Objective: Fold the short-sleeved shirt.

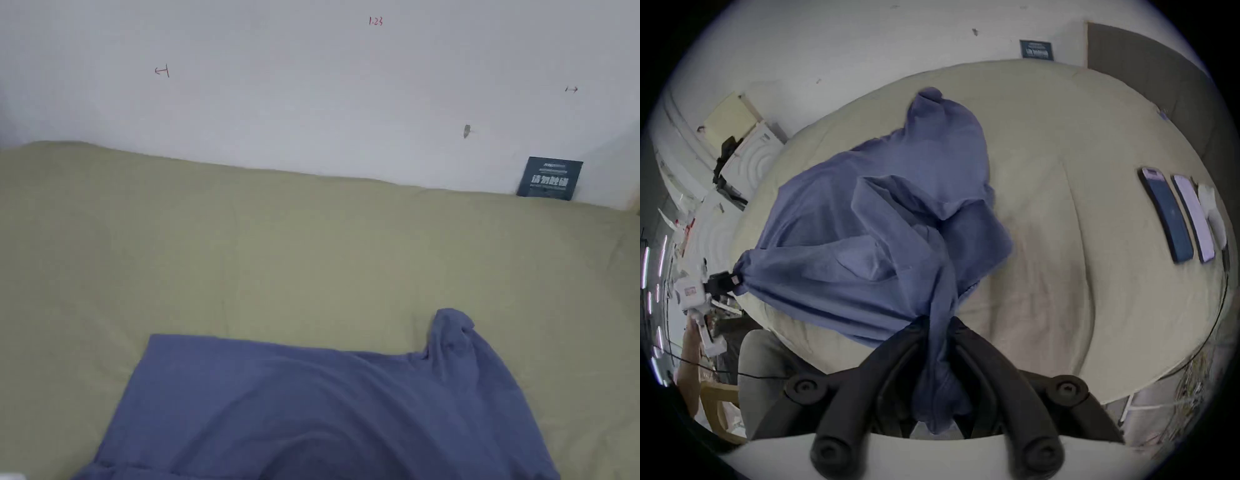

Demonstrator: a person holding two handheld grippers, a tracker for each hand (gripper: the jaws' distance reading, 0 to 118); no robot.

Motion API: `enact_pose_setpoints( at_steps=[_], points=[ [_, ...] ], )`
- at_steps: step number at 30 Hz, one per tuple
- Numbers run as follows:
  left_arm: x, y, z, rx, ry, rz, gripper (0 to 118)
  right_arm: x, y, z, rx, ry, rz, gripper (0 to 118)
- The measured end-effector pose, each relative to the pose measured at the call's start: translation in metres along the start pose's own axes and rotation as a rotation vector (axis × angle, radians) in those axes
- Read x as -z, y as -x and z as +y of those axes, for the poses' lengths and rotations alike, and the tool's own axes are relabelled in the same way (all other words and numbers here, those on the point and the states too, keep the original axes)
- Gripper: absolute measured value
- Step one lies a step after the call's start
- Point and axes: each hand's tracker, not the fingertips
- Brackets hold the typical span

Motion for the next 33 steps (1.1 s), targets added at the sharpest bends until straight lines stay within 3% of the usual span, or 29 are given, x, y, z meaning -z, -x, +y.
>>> enact_pose_setpoints(
  at_steps=[2, 5, 8, 9, 11, 12, 19, 20, 22, 23, 24, 25, 28, 33],
  points=[
    [0.005, 0.002, -0.007, -0.014, 0.010, 0.009, 3, 0.005, -0.012, -0.006, 0.037, -0.012, 0.008, 9],
    [0.009, 0.000, -0.010, 0.004, 0.001, 0.028, 3, 0.012, -0.015, -0.011, 0.031, -0.012, -0.001, 12],
    [0.009, 0.004, -0.006, -0.012, -0.002, 0.021, 5, 0.012, -0.023, -0.015, 0.052, -0.001, -0.035, 41],
    [0.006, 0.004, -0.006, -0.015, -0.005, 0.016, 14, 0.007, -0.026, -0.016, 0.054, -0.008, -0.064, 51],
    [-0.004, 0.002, -0.008, -0.011, -0.030, 0.033, 48, -0.009, -0.027, -0.019, 0.057, -0.045, -0.095, 49],
    [-0.013, 0.003, -0.009, -0.004, -0.057, 0.077, 60, -0.022, -0.026, -0.020, 0.044, -0.105, -0.091, 49],
    [-0.104, -0.028, -0.015, -0.032, -0.473, 0.065, 61, -0.095, 0.026, -0.026, -0.121, -0.483, -0.109, 45],
    [-0.113, -0.037, -0.016, -0.012, -0.520, 0.068, 61, -0.100, 0.036, -0.028, -0.151, -0.525, -0.131, 43],
    [-0.128, -0.057, -0.020, 0.056, -0.577, 0.047, 58, -0.106, 0.059, -0.033, -0.216, -0.599, -0.151, 10],
    [-0.131, -0.065, -0.020, 0.078, -0.583, 0.049, 49, -0.107, 0.068, -0.035, -0.235, -0.621, -0.166, 0],
    [-0.133, -0.074, -0.021, 0.099, -0.578, 0.052, 21, -0.108, 0.076, -0.037, -0.259, -0.631, -0.164, 0],
    [-0.133, -0.082, -0.021, 0.118, -0.569, 0.068, 0, -0.108, 0.084, -0.039, -0.274, -0.631, -0.153, 0],
    [-0.126, -0.088, -0.019, 0.118, -0.489, 0.015, 0, -0.102, 0.100, -0.045, -0.312, -0.620, -0.139, 0],
    [-0.085, -0.071, 0.024, 0.117, -0.425, 0.034, 0, -0.082, 0.110, -0.045, -0.309, -0.562, -0.077, 0]
  ],
)
